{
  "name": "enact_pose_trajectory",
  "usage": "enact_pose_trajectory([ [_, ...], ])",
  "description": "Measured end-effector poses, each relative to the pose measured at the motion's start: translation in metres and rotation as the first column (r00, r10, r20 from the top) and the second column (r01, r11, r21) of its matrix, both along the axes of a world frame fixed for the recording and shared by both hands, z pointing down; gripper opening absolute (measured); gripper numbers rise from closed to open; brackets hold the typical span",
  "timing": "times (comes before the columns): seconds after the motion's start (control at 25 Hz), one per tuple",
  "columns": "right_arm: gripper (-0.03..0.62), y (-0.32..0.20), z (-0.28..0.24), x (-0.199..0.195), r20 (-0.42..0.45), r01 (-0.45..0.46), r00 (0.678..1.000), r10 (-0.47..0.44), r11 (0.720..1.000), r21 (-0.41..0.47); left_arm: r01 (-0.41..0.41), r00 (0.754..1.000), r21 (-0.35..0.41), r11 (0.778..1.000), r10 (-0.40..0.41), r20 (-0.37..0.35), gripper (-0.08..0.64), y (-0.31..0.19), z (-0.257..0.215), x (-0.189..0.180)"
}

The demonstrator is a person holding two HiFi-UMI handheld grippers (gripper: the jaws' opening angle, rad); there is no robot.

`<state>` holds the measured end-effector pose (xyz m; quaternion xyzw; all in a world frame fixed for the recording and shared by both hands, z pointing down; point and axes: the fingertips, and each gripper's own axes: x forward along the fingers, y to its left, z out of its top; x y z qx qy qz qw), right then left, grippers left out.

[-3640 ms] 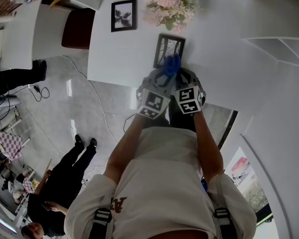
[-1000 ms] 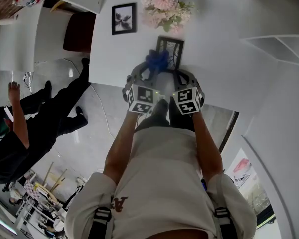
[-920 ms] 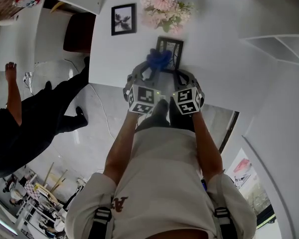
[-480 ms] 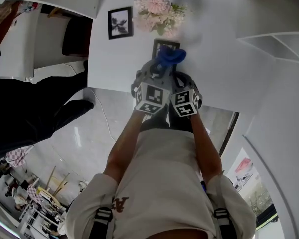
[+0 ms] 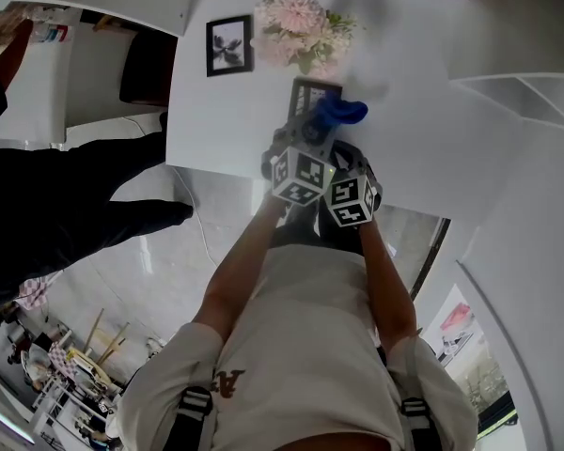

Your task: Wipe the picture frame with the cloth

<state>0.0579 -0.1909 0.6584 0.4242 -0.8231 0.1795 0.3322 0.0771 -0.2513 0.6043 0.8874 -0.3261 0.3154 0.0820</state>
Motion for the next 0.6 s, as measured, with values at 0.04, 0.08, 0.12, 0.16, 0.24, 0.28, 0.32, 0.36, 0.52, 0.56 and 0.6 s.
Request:
enact_pose_trajectory([
  [0.04,-0.002,0.0,0.0,0.0,0.001,0.002,1.0,-0.002,1.0,-0.001,-0.001,1.0,-0.005,1.0,0.001,0.007,0.049,-0.001,0.003,0.0],
  [0.08,-0.002,0.0,0.0,0.0,0.001,0.004,1.0,-0.004,1.0,-0.002,-0.002,1.0,-0.01,1.0,0.002,0.015,0.049,-0.001,0.007,0.001],
  [0.12,-0.002,0.0,0.0,0.0,0.002,0.006,1.0,-0.006,1.0,-0.003,-0.004,1.0,-0.015,1.0,0.004,0.023,0.049,-0.001,0.01,0.002],
  [0.16,-0.002,0.0,0.0,0.0,0.002,0.008,1.0,-0.008,1.0,-0.003,-0.006,1.0,-0.02,1.0,0.007,0.031,0.049,-0.001,0.013,0.002],
  [0.24,-0.002,-0.001,0.0,0.0,0.003,0.011,1.0,-0.011,1.0,-0.003,-0.011,0.999,-0.03,0.999,0.012,0.049,0.049,-0.001,0.02,0.003],
  [0.28,-0.002,0.0,0.0,0.0,0.003,0.012,1.0,-0.012,1.0,-0.003,-0.012,0.998,-0.036,0.999,0.014,0.057,0.049,-0.001,0.022,0.003],
  [0.32,-0.002,0.0,-0.001,0.0,0.003,0.012,1.0,-0.012,1.0,-0.003,-0.01,0.998,-0.043,0.999,0.012,0.064,0.049,-0.001,0.025,0.004],
  [0.36,-0.002,0.0,-0.001,0.0,0.003,0.013,1.0,-0.013,1.0,-0.003,-0.005,0.998,-0.05,0.999,0.008,0.069,0.049,-0.001,0.027,0.004],
  [0.52,-0.002,0.0,0.0,0.0,0.005,0.016,1.0,-0.016,1.0,-0.003,0.015,0.996,-0.071,0.997,-0.008,0.088,0.049,-0.005,0.034,0.001],
  [0.56,-0.002,0.0,0.0,0.0,0.004,0.017,1.0,-0.017,1.0,-0.002,0.019,0.995,-0.073,0.997,-0.012,0.095,0.049,-0.007,0.035,0.0],
  [0.6,-0.002,-0.001,0.001,0.0,0.004,0.019,1.0,-0.019,1.0,-0.002,0.024,0.995,-0.074,0.997,-0.016,0.101,0.049,-0.008,0.036,-0.001],
])
